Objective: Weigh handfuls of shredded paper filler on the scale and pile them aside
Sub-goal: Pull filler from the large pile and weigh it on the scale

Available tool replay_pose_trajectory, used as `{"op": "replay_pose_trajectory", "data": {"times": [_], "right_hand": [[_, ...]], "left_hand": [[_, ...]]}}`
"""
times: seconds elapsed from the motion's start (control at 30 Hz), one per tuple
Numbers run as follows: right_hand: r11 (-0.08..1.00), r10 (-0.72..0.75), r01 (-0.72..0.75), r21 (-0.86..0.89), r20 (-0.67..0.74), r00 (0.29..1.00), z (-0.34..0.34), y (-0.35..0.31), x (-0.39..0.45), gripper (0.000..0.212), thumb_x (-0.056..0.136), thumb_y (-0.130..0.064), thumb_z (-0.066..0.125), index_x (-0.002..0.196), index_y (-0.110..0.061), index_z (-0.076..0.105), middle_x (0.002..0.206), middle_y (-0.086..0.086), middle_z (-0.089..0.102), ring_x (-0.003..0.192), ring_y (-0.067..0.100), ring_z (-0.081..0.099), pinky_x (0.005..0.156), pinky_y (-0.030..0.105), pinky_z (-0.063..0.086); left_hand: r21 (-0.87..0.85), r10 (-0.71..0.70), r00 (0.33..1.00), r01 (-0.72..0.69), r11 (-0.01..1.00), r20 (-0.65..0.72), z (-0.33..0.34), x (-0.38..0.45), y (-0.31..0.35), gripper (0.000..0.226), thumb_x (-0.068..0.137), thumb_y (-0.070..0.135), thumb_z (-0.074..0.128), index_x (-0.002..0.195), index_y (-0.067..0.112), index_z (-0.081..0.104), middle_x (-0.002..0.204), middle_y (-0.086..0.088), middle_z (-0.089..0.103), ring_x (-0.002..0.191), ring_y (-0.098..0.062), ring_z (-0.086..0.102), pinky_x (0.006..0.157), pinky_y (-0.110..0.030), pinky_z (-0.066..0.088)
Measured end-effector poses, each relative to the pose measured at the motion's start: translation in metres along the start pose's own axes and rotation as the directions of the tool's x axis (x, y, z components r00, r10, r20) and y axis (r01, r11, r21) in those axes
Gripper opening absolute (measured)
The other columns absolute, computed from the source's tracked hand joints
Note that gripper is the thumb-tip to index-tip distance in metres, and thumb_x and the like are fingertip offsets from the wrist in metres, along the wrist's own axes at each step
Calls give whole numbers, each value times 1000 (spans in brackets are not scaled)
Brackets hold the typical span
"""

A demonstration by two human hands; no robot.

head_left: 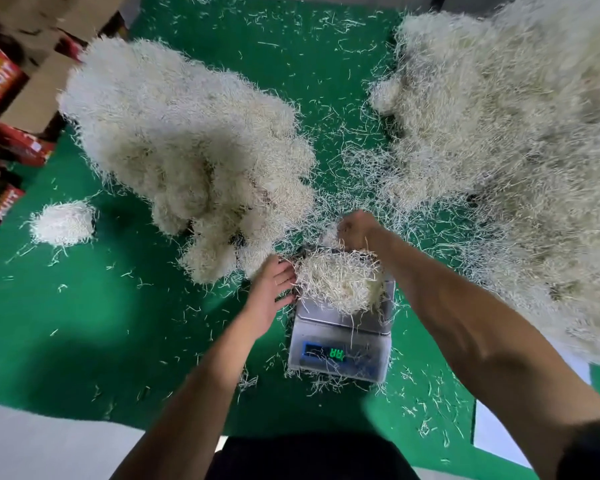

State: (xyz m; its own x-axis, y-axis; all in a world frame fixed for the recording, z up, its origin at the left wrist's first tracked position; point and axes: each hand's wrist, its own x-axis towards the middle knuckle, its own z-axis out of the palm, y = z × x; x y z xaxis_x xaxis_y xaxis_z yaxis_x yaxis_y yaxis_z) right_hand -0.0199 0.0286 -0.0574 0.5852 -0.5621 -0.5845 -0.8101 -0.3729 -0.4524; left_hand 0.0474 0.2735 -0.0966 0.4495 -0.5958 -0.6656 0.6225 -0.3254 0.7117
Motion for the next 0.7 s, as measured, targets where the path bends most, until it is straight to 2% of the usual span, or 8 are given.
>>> {"op": "replay_pose_trajectory", "data": {"times": [0.07, 0.17, 0.23, 0.33, 0.43, 0.57, 0.63, 0.7], "right_hand": [[996, -11, 22, 84, -129, 992, -19, -5, -8, 32, 96, -7, 63, 129, -4, 65, 119, 13, 68, 100, 27, 70, 83, 30, 60], [927, -33, 141, 347, -300, 953, -60, -22, -33, 26, 97, -9, 66, 123, -6, 63, 93, 9, 71, 64, 10, 70, 49, 17, 50], [864, -85, 216, 455, -292, 953, -85, -34, -55, 7, 97, -11, 67, 104, -10, 66, 84, 6, 68, 55, 4, 64, 55, 24, 52], [851, -171, 237, 469, -179, 969, -101, -44, -88, 3, 96, -17, 69, 97, -18, 67, 96, 6, 68, 78, 14, 64, 70, 30, 57], [951, -195, 199, 236, -39, 980, -86, -42, -114, 13, 94, -24, 72, 106, -22, 69, 104, 5, 69, 91, 16, 66, 87, 36, 57], [988, -153, 157, -17, 123, 980, -44, -36, -133, 37, 91, -28, 75, 125, -19, 66, 125, 8, 69, 112, 23, 67, 109, 48, 47], [981, -162, 176, -84, 156, 974, -40, -32, -140, 44, 88, -47, 74, 124, -22, 67, 136, 7, 65, 127, 26, 60, 118, 55, 34], [977, -212, 213, -6, 103, 972, -49, -23, -148, 48, 81, -72, 66, 111, -34, 72, 138, 2, 64, 129, 23, 57, 116, 58, 30]], "left_hand": [[-14, -14, 1000, 14, 1000, 11, -6, -2, -2, 48, 102, 63, 37, 125, 26, 59, 132, 0, 61, 111, -13, 62, 95, -38, 51], [-58, -36, 999, 38, 998, 32, -15, -2, -5, 57, 104, 58, 36, 137, 17, 55, 132, -4, 64, 118, -20, 62, 102, -42, 50], [-67, -57, 997, 60, 996, 47, -16, -5, -6, 55, 105, 56, 36, 137, 16, 56, 132, -5, 64, 118, -20, 62, 101, -42, 50], [-64, -58, 997, 61, 996, 46, -13, -8, -5, 52, 105, 53, 36, 136, 16, 55, 131, -6, 63, 115, -19, 62, 99, -40, 50], [-42, -49, 997, 51, 998, 52, -6, -15, -2, 51, 106, 52, 36, 137, 15, 53, 135, -7, 60, 113, -18, 61, 96, -39, 49], [24, 7, 1000, -7, 1000, 22, 2, -22, 2, 47, 107, 48, 37, 140, 16, 49, 143, -6, 52, 122, -23, 55, 110, -47, 42], [45, 47, 999, -48, 998, 19, 5, -25, 5, 26, 107, 44, 41, 120, 27, 56, 137, 0, 53, 112, -14, 57, 111, -49, 41], [55, 71, 997, -71, 996, 19, 4, -27, 7, 13, 106, 40, 45, 106, 33, 56, 129, 4, 54, 108, -12, 58, 110, -49, 42]]}}
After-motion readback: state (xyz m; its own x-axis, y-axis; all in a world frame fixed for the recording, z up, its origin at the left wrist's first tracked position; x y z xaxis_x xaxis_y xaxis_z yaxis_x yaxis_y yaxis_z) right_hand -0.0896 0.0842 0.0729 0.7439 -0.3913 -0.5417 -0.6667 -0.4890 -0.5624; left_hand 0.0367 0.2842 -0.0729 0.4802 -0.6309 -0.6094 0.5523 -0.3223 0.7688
